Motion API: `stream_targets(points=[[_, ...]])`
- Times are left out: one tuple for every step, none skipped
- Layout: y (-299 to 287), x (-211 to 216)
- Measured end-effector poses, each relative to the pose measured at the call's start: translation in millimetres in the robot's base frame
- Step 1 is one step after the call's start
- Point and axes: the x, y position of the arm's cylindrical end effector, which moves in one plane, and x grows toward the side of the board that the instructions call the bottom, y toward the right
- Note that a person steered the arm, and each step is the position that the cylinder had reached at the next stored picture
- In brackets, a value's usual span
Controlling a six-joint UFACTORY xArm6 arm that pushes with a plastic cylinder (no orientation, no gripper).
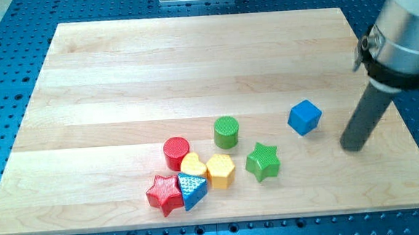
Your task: Push the blue cube into the green circle
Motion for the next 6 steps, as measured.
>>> stream_targets(points=[[-20, -32], [-55, -41], [-123, -39], [-149, -32], [-179, -31], [-178, -27]])
